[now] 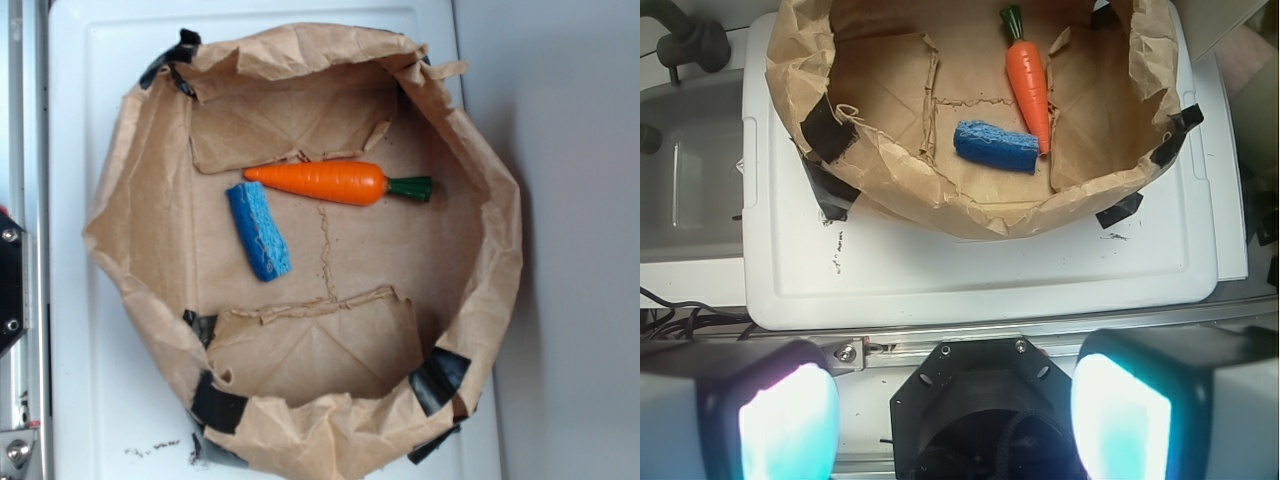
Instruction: Grab the carrot.
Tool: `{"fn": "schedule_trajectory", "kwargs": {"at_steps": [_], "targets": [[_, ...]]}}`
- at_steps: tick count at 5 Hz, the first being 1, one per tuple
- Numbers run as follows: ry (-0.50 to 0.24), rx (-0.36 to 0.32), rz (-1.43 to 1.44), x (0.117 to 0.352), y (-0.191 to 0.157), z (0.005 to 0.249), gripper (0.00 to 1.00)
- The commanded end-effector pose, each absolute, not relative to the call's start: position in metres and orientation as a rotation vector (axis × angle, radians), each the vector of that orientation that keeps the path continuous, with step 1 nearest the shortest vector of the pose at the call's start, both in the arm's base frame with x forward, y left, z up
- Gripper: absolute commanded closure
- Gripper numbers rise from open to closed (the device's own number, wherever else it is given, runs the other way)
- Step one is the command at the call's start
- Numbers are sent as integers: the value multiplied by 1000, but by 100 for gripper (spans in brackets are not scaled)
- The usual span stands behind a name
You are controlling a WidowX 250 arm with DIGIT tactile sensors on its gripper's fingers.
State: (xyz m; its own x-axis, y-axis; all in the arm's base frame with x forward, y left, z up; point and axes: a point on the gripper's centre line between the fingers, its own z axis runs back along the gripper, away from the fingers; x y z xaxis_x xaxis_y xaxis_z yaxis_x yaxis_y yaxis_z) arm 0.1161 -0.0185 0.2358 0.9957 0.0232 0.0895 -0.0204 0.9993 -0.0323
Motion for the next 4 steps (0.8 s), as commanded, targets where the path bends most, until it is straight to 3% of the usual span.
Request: {"fn": "schedule_trajectory", "kwargs": {"at_steps": [1,2,4], "targets": [[-90,-31,22,116,-18,236,0],[-97,-6,76,106,-16,224,0],[-89,28,123,129,-6,205,0]]}}
